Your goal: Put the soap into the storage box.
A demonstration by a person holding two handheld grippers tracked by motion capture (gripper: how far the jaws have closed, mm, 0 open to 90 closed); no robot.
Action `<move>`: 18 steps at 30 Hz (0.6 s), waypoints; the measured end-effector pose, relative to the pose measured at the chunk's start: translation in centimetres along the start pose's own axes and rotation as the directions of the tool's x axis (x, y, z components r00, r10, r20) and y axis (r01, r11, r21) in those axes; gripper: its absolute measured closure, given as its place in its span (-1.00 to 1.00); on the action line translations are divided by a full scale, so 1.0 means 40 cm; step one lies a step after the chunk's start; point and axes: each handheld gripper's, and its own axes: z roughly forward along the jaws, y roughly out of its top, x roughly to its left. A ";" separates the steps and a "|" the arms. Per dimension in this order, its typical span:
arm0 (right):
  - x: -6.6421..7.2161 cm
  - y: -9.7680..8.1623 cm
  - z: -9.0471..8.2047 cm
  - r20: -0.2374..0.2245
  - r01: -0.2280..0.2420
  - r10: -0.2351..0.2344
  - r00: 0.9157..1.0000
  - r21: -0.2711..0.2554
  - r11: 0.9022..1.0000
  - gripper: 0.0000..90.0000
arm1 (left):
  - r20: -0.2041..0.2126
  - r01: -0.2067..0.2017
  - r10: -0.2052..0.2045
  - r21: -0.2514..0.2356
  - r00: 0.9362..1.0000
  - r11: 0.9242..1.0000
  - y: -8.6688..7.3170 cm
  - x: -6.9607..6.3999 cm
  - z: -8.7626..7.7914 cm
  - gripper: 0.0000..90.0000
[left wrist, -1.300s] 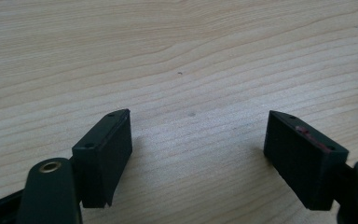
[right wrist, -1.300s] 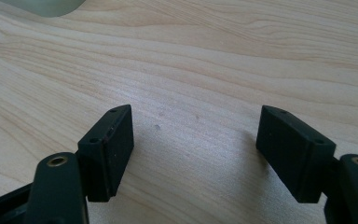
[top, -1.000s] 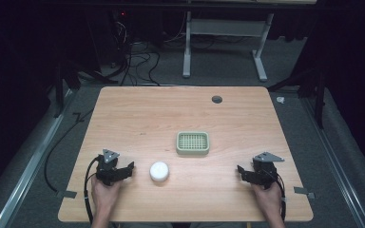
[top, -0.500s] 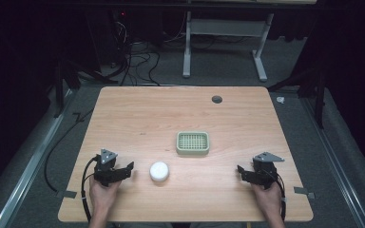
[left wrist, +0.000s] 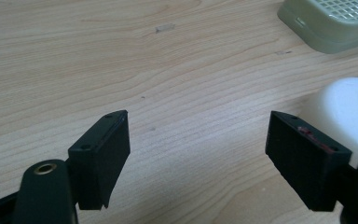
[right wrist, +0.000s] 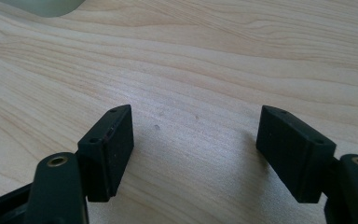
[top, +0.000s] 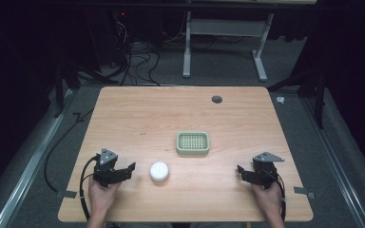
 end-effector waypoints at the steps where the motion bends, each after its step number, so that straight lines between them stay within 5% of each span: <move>1: 0.000 0.000 0.000 0.000 0.000 0.000 1.000 0.000 1.000 -0.37 | 0.000 0.000 0.000 0.000 1.000 1.000 0.000 0.000 0.000 -0.51; 18: 0.000 0.000 0.000 -0.001 -0.001 0.001 1.000 0.000 1.000 -0.37 | 0.089 -0.023 0.026 -0.036 0.996 0.999 0.029 -0.049 -0.031 -0.51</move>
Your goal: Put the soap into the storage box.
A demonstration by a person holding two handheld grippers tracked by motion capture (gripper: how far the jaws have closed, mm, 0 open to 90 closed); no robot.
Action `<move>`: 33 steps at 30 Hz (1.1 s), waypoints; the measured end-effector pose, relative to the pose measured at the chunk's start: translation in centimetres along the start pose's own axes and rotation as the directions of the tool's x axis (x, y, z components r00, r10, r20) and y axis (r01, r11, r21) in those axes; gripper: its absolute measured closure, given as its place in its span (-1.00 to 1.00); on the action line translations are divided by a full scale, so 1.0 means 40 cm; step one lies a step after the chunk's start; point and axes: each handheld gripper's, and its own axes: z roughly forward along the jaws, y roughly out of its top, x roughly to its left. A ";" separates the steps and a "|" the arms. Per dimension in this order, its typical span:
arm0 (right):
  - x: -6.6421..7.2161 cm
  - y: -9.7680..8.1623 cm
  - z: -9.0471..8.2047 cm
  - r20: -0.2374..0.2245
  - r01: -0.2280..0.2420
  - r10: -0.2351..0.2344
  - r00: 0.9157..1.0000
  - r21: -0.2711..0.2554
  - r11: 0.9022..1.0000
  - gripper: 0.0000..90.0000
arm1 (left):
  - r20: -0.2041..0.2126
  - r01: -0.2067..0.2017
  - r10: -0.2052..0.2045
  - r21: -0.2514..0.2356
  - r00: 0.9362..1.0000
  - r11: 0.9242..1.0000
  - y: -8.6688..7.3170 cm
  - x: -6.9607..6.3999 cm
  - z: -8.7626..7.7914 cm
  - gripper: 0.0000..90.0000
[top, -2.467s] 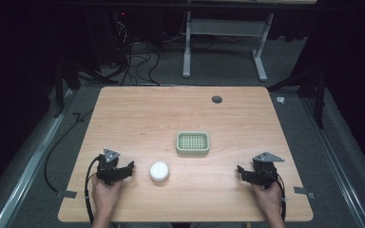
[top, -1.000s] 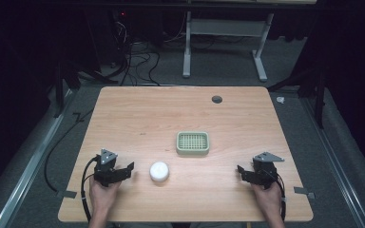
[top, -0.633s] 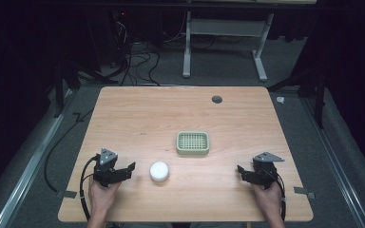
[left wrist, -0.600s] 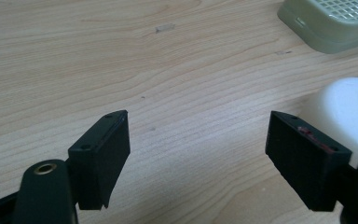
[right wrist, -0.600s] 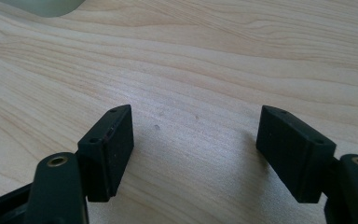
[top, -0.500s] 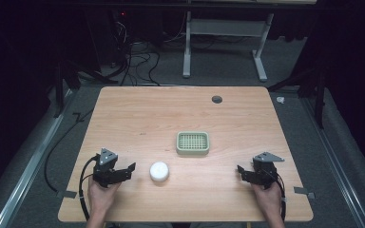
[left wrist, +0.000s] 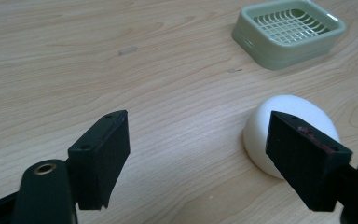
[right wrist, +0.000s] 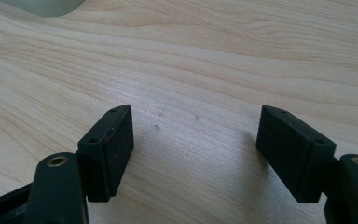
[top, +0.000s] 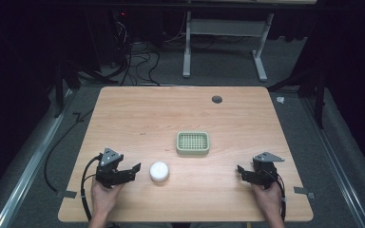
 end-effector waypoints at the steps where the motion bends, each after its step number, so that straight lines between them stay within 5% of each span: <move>1: 0.000 0.000 0.000 0.000 0.000 0.000 1.000 0.000 1.000 -0.37 | 0.000 0.000 0.000 0.000 1.000 1.000 0.000 0.000 0.000 -0.51; 20: 0.000 0.000 0.000 0.000 0.000 0.000 1.000 0.000 1.000 -0.37 | 0.091 -0.053 0.052 0.010 0.995 0.999 0.012 -0.081 0.028 -0.52; 33: 0.000 0.000 0.000 -0.001 -0.001 0.001 1.000 -0.001 1.000 -0.37 | 0.112 -0.092 0.087 0.037 0.990 0.995 0.016 -0.121 0.059 -0.55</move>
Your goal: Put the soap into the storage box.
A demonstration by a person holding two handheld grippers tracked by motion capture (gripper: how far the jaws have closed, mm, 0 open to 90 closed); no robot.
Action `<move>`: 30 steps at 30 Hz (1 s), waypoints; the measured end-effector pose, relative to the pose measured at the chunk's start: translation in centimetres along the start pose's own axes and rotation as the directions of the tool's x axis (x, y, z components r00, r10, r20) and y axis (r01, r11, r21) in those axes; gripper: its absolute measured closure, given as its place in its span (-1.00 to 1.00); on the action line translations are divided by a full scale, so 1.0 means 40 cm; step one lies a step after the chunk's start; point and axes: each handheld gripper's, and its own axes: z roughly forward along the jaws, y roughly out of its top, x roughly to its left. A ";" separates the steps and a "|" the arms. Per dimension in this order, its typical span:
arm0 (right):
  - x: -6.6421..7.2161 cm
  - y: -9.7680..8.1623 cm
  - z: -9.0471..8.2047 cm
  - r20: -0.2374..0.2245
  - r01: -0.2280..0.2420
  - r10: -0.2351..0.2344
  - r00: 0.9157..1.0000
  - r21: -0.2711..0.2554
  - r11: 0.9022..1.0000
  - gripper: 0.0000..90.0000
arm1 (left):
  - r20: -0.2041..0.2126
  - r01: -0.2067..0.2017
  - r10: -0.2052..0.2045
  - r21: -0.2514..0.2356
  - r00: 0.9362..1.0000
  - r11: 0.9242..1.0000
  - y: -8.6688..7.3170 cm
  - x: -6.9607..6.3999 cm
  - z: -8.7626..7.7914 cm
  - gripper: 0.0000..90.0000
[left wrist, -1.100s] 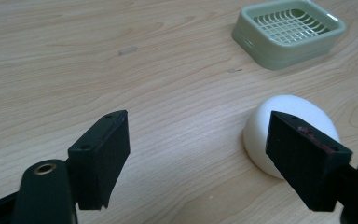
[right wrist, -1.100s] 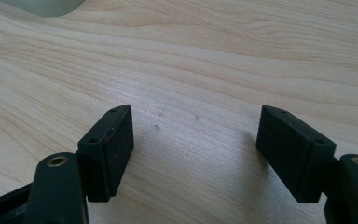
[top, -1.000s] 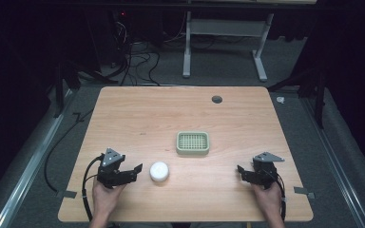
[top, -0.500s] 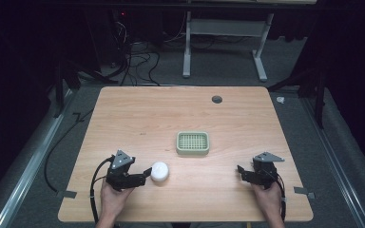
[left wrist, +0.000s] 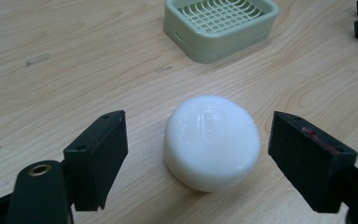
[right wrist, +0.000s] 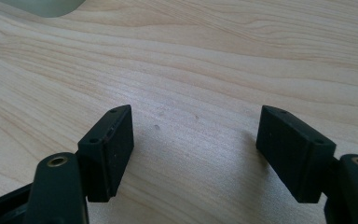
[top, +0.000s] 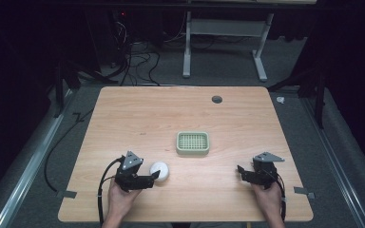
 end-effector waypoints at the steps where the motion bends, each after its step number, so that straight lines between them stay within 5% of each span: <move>1: 0.000 0.000 0.000 0.000 0.001 -0.001 1.000 0.000 1.000 -0.37 | -0.001 -0.005 0.005 0.004 1.000 1.000 0.001 -0.004 0.005 -0.56; 9: 0.001 0.000 0.000 0.000 0.002 -0.002 1.000 0.001 1.000 -0.37 | -0.011 -0.045 0.045 0.051 0.999 0.998 0.004 -0.029 0.039 -0.59; 30: 0.001 0.000 0.000 -0.003 0.003 -0.003 1.000 0.001 1.000 -0.38 | -0.035 -0.064 0.068 0.110 0.997 0.992 -0.006 -0.043 0.104 -0.59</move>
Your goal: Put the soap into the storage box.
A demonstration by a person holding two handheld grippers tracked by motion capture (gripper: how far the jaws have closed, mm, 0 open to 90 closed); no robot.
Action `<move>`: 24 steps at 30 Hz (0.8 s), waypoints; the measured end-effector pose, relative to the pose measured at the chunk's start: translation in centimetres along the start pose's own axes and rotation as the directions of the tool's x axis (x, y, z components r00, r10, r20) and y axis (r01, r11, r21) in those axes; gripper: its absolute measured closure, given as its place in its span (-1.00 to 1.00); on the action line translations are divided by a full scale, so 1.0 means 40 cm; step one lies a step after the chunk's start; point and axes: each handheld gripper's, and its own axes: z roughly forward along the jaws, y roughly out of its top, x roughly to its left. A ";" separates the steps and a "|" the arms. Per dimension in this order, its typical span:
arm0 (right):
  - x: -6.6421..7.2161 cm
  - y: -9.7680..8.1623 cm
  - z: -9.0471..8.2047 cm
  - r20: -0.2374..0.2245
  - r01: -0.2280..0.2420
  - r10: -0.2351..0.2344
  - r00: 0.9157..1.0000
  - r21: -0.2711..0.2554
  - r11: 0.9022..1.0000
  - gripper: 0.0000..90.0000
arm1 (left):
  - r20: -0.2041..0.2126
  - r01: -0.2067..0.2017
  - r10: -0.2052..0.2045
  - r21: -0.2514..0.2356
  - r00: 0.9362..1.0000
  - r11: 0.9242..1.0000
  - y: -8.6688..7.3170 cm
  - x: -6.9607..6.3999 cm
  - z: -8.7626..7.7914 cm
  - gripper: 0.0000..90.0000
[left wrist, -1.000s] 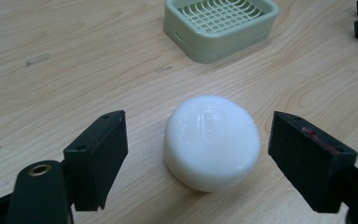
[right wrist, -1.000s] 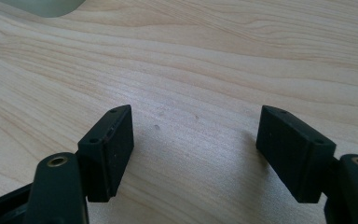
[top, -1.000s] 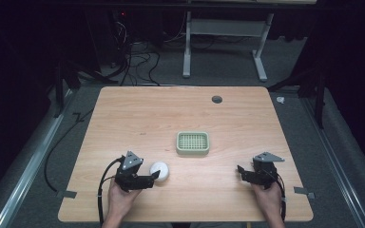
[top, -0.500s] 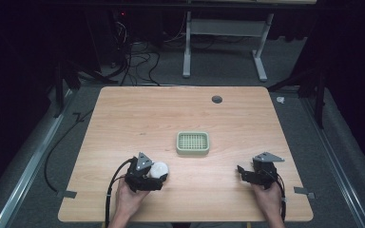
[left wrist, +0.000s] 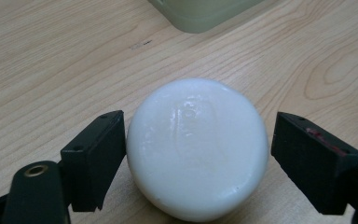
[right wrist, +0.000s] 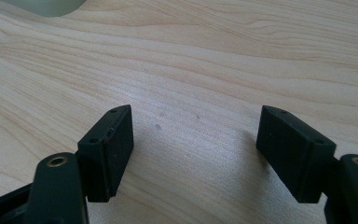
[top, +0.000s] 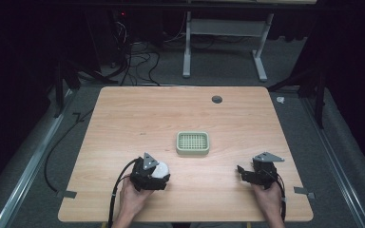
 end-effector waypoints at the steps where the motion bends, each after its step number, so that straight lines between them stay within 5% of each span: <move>1: 0.000 0.000 0.000 0.000 0.000 0.000 1.000 0.000 1.000 -0.38 | -0.003 -0.002 0.002 0.007 1.000 1.000 -0.001 -0.001 0.007 -0.59; 24: 0.000 0.000 0.000 0.000 0.000 0.000 1.000 0.000 1.000 -0.38 | -0.025 -0.030 0.031 0.034 0.999 0.999 -0.010 -0.004 0.033 -0.46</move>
